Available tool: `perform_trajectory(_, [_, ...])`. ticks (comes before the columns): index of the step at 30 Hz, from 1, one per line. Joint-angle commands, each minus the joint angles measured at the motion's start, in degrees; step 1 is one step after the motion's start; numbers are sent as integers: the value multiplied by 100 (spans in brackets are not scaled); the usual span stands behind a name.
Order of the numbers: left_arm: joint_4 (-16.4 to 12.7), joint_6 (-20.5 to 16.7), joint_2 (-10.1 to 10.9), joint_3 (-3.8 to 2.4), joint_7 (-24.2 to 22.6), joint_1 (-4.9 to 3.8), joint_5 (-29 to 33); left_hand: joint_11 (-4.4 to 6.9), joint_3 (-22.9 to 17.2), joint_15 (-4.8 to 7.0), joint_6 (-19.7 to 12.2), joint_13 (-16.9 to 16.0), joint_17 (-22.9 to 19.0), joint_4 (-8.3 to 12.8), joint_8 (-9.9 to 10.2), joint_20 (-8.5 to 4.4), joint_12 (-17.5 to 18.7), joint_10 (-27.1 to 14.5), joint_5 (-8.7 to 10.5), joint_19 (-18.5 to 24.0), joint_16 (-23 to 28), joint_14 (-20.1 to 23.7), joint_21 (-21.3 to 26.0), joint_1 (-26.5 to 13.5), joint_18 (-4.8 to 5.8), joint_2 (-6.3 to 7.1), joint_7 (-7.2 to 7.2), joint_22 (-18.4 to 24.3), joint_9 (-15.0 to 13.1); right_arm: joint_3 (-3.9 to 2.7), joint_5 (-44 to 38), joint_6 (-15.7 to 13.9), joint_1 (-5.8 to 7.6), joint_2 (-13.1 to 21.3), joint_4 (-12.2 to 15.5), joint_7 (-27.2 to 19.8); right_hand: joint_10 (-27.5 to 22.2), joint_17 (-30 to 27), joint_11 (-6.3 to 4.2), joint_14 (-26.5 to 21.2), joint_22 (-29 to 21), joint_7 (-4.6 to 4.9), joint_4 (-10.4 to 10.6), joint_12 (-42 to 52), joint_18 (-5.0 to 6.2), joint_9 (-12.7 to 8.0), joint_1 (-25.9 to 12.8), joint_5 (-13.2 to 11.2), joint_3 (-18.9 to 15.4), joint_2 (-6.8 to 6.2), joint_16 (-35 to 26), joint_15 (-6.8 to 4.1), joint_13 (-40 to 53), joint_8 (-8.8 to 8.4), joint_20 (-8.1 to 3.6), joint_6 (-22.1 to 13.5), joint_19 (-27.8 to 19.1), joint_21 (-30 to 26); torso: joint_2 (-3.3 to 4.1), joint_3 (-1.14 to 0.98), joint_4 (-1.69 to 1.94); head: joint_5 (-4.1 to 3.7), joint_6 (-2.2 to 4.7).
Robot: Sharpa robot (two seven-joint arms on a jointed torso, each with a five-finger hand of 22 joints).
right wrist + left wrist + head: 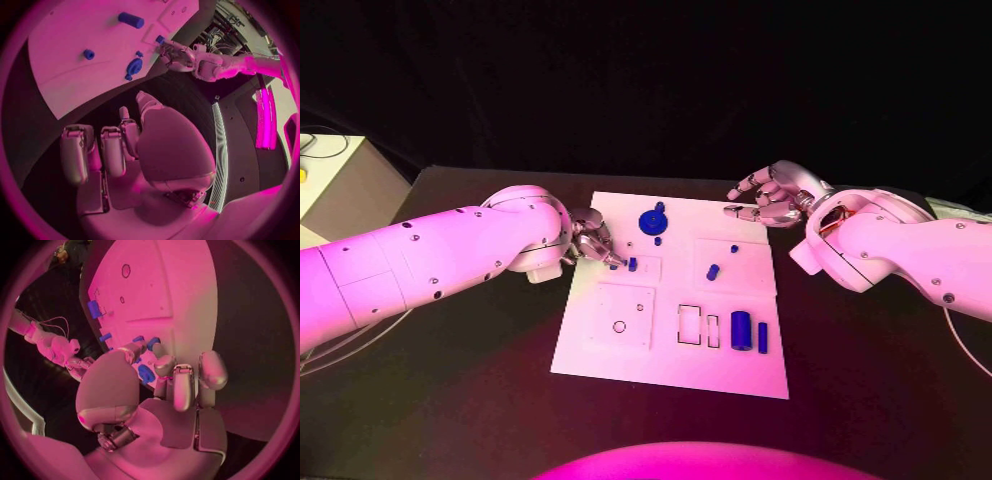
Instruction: Assemble the parts on the task board
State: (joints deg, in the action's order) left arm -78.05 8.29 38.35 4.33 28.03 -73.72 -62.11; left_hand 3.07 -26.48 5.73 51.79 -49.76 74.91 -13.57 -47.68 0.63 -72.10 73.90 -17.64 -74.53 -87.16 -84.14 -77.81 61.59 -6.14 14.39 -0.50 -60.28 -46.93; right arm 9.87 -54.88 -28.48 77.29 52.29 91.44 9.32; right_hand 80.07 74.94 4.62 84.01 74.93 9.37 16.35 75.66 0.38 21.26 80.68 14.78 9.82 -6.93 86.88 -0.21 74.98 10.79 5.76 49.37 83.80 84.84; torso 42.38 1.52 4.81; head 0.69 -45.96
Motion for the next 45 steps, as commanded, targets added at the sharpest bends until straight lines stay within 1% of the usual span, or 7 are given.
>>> perform_trajectory(1, [-26, 346, 25, 66, 114, 90, -36, -10, 45, 22, 1, 5, 861, -31, 13, -11, 1, -33, 37, -16, -15, -414, 32, 38, 35, -33, -28, 9, -9, 0, -35, 54, -3, 2, 3, -72, -29, 894, -15, 440, 1197, 11, 4, 17, 91, -7, -33, 21, 26, -9, -37, 30, 352, 24, 22, -46, 386, -13, 2, 4, 0, -9, 3])
perform_trajectory(6, [-86, 339, 73, 62, 113, 90, -37, -15, 133, 19, -7, 36, 835, -135, 21, -8, 16, -52, 85, -14, -3, -408, 36, 44, 34, -42, -33, 13, -13, 0, -35, 55, -4, 0, 1, -75, -29, 894, -15, 440, 1197, 11, 4, 17, 91, -7, -33, 21, 26, -9, -37, 30, 352, 24, 22, -46, 386, -13, -3, -1, -3, -4, 10])
perform_trajectory(34, [-614, 204, 467, -8, 99, 86, -13, -32, 264, 7, -60, 128, 784, -241, 30, 2, 63, -125, 91, 43, 22, -393, 87, 124, 14, -14, -52, 115, -30, 1, -35, 70, -26, -3, -18, -81, -45, 851, -15, 428, 1168, 13, 5, -3, 103, -12, -36, 47, 42, -23, -63, 30, 334, 20, 22, -55, 364, -65, -1, 5, 5, 2, 46])
perform_trajectory(38, [-807, 164, 616, -78, 96, 85, 18, -54, 350, -9, -127, 258, 699, -279, 38, 14, 128, -224, 90, 115, 62, -370, 149, 185, -8, 3, -78, 238, -45, 1, -35, 72, -29, -1, -23, -81, -45, 851, -15, 428, 1168, 13, 5, -3, 103, -12, -36, 47, 42, -23, -63, 30, 334, 20, 22, -55, 364, -65, -3, 0, 2, 6, 63])
perform_trajectory(42, [-1017, 93, 804, -189, 84, 67, 133, -126, 490, -70, -319, 547, 625, -296, 67, 64, 279, -498, 69, 334, 96, -344, 340, 317, -71, -33, -157, 594, -75, 1, -35, 71, -32, 5, -28, -80, -45, 851, -15, 428, 1168, 13, 5, -3, 103, -12, -36, 47, 42, -23, -63, 30, 334, 20, 22, -55, 364, -65, -4, -5, 4, -4, 67])
perform_trajectory(44, [-1128, 39, 905, -256, 77, 39, 244, -186, 559, -119, -442, 811, 373, -302, 109, 108, 418, -728, 62, 542, 217, -252, 526, 384, -130, -65, -215, 931, -74, 1, -34, 70, -32, 6, -31, -81, -45, 851, -15, 428, 1168, 13, 5, -3, 103, -12, -36, 47, 42, -23, -63, 30, 334, 20, 22, -55, 364, -65, -6, -11, 3, -5, 68])
perform_trajectory(45, [-1180, 12, 949, -290, 76, 20, 297, -241, 583, -173, -574, 1193, -4, -303, 166, 153, 631, -1036, 29, 851, 411, -99, 810, 461, -216, -116, -280, 1430, -60, 1, -34, 70, -33, 7, -33, -81, -45, 851, -15, 428, 1168, 13, 5, -3, 103, -12, -36, 47, 42, -23, -63, 30, 334, 20, 22, -55, 364, -65, -5, -11, 3, -3, 71])
